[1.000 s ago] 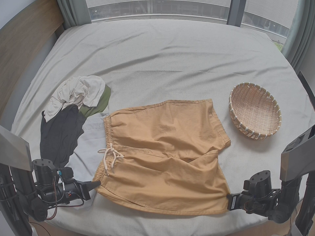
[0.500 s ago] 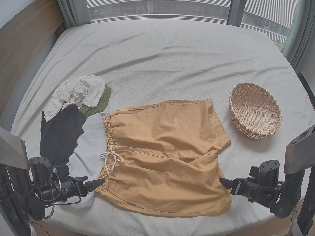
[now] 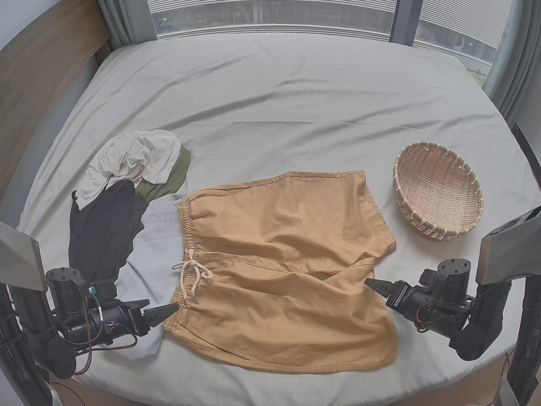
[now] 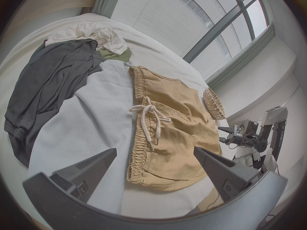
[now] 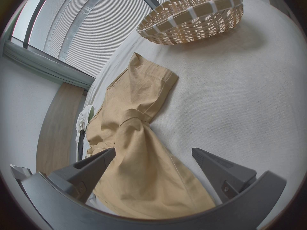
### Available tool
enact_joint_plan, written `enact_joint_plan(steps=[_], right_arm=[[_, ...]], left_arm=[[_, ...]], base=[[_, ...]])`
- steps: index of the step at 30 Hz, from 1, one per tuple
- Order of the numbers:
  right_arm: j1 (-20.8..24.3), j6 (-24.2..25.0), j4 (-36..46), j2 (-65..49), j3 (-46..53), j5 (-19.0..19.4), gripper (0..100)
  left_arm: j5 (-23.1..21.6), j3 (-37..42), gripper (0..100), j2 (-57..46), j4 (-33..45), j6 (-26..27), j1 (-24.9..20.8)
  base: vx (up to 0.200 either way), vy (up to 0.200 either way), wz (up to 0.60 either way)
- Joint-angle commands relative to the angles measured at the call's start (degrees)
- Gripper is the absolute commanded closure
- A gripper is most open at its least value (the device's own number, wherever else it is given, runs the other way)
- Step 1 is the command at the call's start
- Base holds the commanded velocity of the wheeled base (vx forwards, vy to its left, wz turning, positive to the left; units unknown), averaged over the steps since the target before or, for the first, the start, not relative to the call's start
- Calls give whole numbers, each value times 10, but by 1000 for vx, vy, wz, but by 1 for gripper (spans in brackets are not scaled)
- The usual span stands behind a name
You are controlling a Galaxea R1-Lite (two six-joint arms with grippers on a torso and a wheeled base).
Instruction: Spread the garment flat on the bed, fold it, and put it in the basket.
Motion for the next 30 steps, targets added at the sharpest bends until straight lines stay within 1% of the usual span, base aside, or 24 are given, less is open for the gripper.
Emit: enact_joint_plan(steps=[1, 4, 5, 7, 8, 11, 15, 20, 22, 23, 30], right_arm=[[-2, 13, 0, 21, -27, 10, 0], [1, 38, 0, 23, -33, 32, 0], [1, 49, 0, 23, -33, 46, 0], [1, 56, 0, 23, -34, 59, 0], [1, 56, 0, 23, -34, 59, 0], [-3, 75, 0, 16, -33, 82, 0], [-6, 81, -1, 5, -28, 84, 0], [-25, 80, 0, -20, -11, 84, 0], [-26, 81, -1, -18, -9, 82, 0], [-27, 81, -1, -16, -8, 82, 100], [-26, 75, -1, 5, -9, 82, 100]], left_arm=[[0, 4, 0, -1, 0, 0, 0], [0, 5, 0, 0, 0, 0, 0], [0, 4, 0, 0, 0, 0, 0], [0, 4, 0, 0, 0, 0, -1], [0, 4, 0, 0, 0, 0, -1], [0, 3, 0, 0, -1, 0, 0], [-1, 4, 0, -1, 0, 0, 0], [-2, 4, 0, 0, 0, 0, -1], [-2, 4, 0, 0, 0, 0, -2], [-3, 4, 0, 1, 0, 0, -3], [-3, 6, 0, 0, 0, 1, -3]], base=[[0, 0, 0], [0, 0, 0], [0, 0, 0], [0, 0, 0], [0, 0, 0], [0, 0, 0], [0, 0, 0], [0, 0, 0], [0, 0, 0], [0, 0, 0], [0, 0, 0]])
